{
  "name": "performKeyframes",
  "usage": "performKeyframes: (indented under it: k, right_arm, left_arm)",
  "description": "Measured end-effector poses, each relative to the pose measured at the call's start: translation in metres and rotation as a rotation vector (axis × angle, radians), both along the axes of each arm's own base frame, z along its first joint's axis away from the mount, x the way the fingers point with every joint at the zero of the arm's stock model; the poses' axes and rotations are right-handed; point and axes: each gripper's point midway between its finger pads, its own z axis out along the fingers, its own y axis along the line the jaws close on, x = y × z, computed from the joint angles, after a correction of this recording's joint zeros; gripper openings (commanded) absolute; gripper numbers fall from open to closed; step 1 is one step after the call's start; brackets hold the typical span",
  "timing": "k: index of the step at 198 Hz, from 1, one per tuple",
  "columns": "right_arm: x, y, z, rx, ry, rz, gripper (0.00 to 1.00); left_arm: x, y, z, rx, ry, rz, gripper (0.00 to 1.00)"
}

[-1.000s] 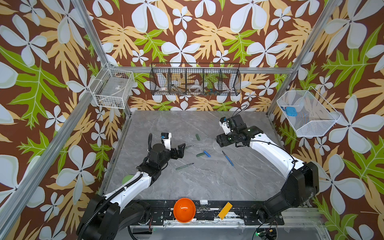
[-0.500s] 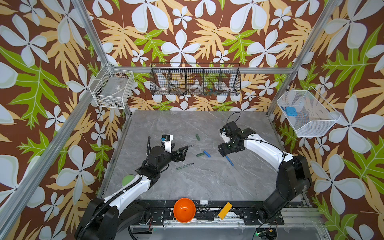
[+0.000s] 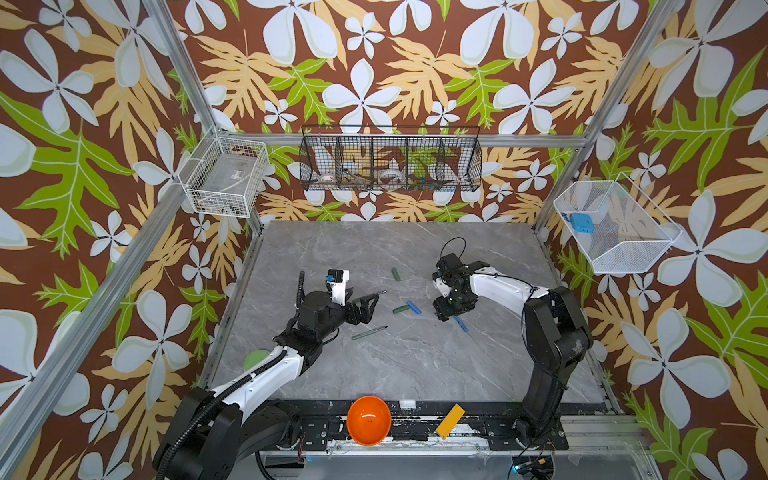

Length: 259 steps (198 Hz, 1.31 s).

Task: Insert the pens into the pen caps
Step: 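Lower the right gripper onto the blue pen and close on it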

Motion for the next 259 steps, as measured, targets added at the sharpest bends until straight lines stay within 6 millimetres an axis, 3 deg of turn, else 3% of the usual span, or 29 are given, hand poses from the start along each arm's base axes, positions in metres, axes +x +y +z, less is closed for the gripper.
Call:
performKeyframes:
  k: [185, 259]
  right_arm:
    - [0.008, -0.013, -0.018, -0.004, 0.0, -0.006, 0.41]
    - [0.012, -0.018, -0.025, -0.024, -0.011, -0.015, 0.26]
  left_arm:
    - [0.001, -0.001, -0.006, 0.007, 0.016, -0.004, 1.0]
    - [0.0, -0.002, -0.007, 0.008, 0.019, -0.013, 1.0]
